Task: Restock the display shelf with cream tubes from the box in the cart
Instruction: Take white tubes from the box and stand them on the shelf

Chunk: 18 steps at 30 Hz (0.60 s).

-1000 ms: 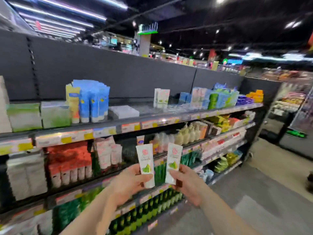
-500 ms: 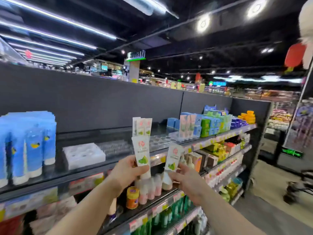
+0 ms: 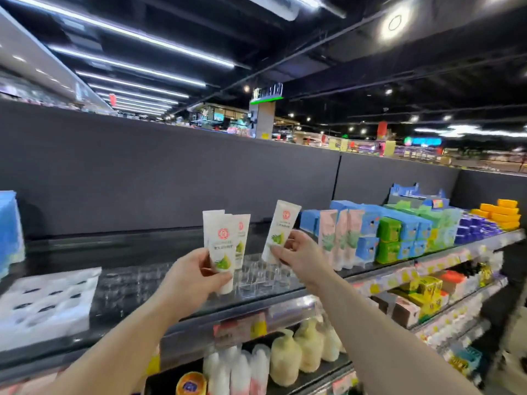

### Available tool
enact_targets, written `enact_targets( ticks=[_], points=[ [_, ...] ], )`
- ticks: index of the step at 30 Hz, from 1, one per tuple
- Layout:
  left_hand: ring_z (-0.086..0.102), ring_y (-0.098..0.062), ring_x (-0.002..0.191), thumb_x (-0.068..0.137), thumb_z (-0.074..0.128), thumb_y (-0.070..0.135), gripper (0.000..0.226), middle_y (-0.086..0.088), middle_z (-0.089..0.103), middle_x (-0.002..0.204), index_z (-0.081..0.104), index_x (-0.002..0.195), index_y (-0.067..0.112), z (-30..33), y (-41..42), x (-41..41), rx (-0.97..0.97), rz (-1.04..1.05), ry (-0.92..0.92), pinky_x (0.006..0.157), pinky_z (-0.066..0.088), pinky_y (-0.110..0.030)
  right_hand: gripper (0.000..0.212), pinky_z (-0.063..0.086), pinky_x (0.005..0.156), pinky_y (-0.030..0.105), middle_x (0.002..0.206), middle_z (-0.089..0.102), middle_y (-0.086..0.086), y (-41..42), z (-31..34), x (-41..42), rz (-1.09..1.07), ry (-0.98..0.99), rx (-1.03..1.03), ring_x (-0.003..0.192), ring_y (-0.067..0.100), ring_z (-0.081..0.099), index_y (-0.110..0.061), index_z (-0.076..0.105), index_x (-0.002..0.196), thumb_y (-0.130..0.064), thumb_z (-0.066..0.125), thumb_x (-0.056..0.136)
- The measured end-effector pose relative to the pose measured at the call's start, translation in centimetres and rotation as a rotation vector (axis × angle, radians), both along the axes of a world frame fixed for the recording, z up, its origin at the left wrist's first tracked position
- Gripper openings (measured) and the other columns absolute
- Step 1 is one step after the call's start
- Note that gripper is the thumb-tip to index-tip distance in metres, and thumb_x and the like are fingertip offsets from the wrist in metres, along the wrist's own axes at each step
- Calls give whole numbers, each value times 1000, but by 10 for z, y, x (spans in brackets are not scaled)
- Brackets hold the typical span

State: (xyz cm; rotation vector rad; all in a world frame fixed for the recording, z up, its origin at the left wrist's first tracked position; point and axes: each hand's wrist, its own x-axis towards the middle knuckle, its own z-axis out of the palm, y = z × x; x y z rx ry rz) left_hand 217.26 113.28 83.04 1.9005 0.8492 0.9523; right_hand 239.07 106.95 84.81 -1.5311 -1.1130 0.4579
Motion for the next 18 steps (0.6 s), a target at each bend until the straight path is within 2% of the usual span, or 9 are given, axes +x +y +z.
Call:
enact_targets(
  ticks=[3, 6, 8, 12, 15, 18],
  points=[
    [67, -4, 91, 83, 74, 16, 25, 15, 72, 98, 65, 102, 29, -1, -1, 20, -19, 73, 8, 72, 51, -17, 23, 58, 84, 39, 98, 72, -7, 35, 1, 27, 88, -80, -62, 92, 17, 69, -25, 59, 101, -21, 74, 84],
    [66, -3, 94, 84, 73, 17, 27, 17, 70, 100, 61, 105, 31, -2, -4, 38, -49, 141, 7, 66, 47, -11, 25, 58, 77, 29, 100, 71, -4, 57, -2, 43, 212, -62, -80, 88, 14, 67, -19, 59, 105, -14, 72, 85],
    [65, 0, 95, 85, 72, 19, 29, 18, 69, 101, 59, 106, 33, -2, -8, 47, -68, 183, 23, 65, 46, -10, 25, 57, 73, 30, 97, 71, -4, 68, -7, 50, 270, -93, -108, 85, 17, 67, -19, 58, 105, -17, 72, 85],
    [64, 2, 94, 85, 71, 21, 29, 19, 69, 103, 58, 107, 36, -1, -10, 55, -71, 271, 46, 66, 46, -10, 30, 57, 85, 37, 98, 71, -9, 89, -20, 60, 321, -182, -168, 91, 13, 68, -26, 58, 105, -27, 76, 81],
    [63, 2, 95, 85, 71, 21, 30, 21, 67, 102, 56, 103, 40, -2, -11, 60, -72, 313, 55, 67, 46, -11, 29, 53, 83, 26, 100, 68, -15, 96, -19, 63, 361, -248, -168, 89, 3, 64, -26, 57, 106, -26, 74, 83],
    [62, 2, 95, 85, 71, 18, 33, 23, 65, 100, 54, 103, 40, -6, -14, 64, -94, 331, 28, 72, 50, -15, 28, 41, 66, 11, 96, 59, -19, 96, -15, 63, 387, -335, -167, 81, -3, 56, -28, 51, 105, -27, 71, 85]
  ],
)
